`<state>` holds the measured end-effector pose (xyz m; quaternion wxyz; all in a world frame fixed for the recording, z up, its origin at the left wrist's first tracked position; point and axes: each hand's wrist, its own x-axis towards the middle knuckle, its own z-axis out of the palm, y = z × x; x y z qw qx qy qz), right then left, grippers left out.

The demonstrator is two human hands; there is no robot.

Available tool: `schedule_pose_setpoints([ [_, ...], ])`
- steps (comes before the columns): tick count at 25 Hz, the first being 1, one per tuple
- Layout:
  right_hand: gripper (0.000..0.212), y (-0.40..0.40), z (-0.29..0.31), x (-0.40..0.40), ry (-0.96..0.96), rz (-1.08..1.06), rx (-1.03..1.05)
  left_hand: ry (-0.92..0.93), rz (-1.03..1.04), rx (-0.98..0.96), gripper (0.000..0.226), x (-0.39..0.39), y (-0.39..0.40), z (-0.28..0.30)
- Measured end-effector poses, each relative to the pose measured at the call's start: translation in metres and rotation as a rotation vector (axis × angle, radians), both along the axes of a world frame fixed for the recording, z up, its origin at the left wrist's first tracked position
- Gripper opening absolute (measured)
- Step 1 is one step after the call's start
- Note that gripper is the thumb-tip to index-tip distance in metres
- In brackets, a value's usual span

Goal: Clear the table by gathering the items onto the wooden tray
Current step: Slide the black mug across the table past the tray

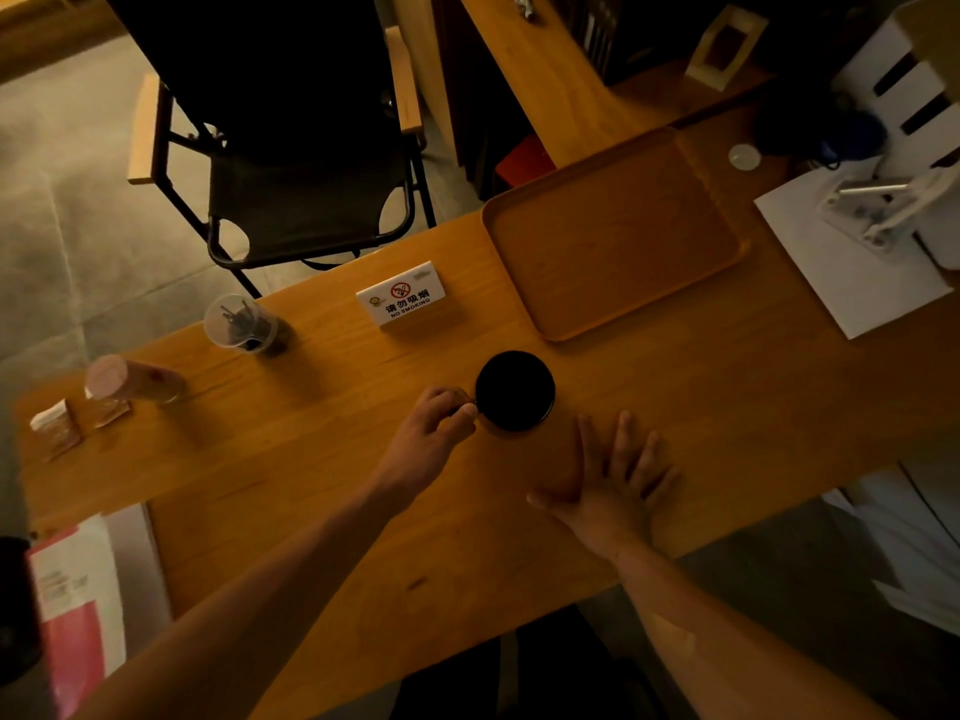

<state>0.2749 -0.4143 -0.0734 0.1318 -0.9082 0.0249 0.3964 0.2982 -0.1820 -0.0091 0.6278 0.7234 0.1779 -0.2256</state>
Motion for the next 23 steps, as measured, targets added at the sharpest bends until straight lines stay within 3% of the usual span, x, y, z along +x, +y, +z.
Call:
schedule_pose_setpoints([
  [12, 0.12, 0.0, -0.002, -0.002, -0.013, -0.014, 0.006, 0.029, 0.035, -0.043, 0.019, -0.008, 0.002, -0.015],
  [16, 0.121, -0.001, -0.004, -0.002, -0.023, -0.009, -0.001, 0.012, -0.005, 0.032, 0.021, -0.007, 0.005, -0.023],
  [23, 0.122, -0.001, -0.008, -0.005, -0.05, -0.021, -0.007, 0.057, -0.174, 0.378, 0.031, -0.002, 0.014, -0.026],
])
